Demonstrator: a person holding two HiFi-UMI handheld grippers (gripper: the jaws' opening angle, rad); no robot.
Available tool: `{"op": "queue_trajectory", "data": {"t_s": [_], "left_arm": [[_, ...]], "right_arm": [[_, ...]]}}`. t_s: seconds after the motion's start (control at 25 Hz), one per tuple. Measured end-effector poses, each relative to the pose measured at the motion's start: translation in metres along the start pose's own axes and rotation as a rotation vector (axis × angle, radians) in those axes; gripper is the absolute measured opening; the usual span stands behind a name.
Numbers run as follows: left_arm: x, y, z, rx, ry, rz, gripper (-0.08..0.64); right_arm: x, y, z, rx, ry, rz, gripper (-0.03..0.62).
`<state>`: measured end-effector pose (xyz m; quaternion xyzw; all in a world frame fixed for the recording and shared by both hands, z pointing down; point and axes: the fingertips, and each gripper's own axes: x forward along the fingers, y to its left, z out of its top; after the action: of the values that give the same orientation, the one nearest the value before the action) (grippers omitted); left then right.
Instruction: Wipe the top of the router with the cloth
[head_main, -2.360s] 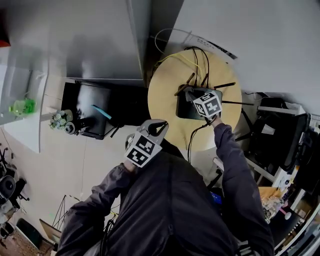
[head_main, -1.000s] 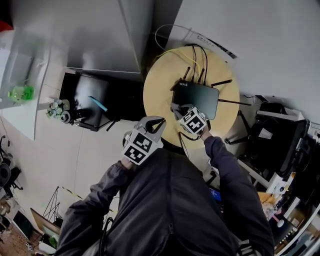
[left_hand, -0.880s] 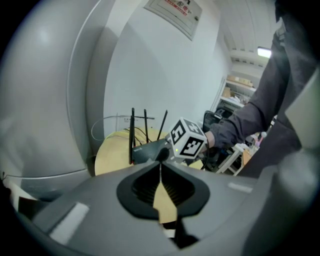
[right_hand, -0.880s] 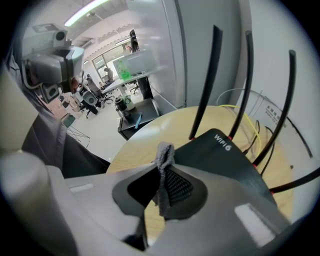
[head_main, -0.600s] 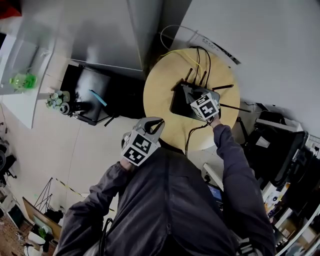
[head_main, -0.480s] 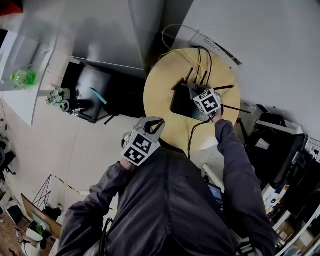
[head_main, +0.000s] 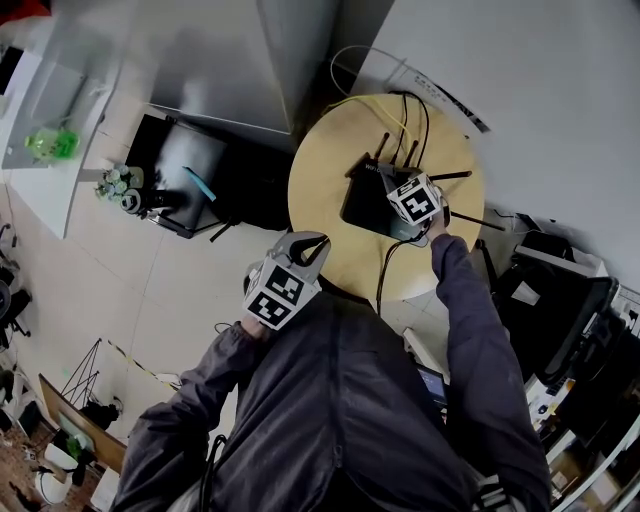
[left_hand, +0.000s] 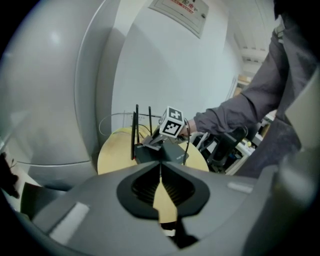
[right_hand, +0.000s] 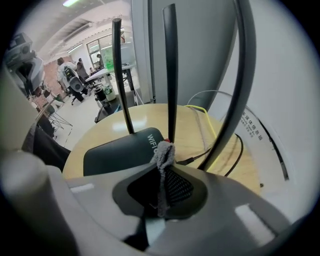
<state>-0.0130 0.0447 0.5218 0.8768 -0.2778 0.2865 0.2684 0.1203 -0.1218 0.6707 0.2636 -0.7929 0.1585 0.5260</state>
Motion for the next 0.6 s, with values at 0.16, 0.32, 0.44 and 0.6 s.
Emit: {"op": "queue_trajectory", "data": {"t_s": [0.16, 0.32, 0.44, 0.6], "left_arm": [[0.003, -0.002, 0.002, 0.009, -0.001, -0.01, 0.0], [0.005, -0.002, 0.004, 0.021, 0.008, -0.018, 0.0], [0.007, -0.003, 0.005, 0.027, 0.013, -0.028, 0.0], [0.009, -0.004, 0.008, 0.04, 0.006, -0.039, 0.0]], "right_arm": [[-0.004, 0.014, -0.003, -0.014, 0.004, 0.02, 0.025], [-0.008, 0.033, -0.009, -0.041, 0.007, 0.038, 0.025], [-0.013, 0.049, -0.016, -0.064, 0.005, 0.049, 0.025], [-0.02, 0.078, -0.028, -0.078, 0.003, 0.079, 0.025]]}}
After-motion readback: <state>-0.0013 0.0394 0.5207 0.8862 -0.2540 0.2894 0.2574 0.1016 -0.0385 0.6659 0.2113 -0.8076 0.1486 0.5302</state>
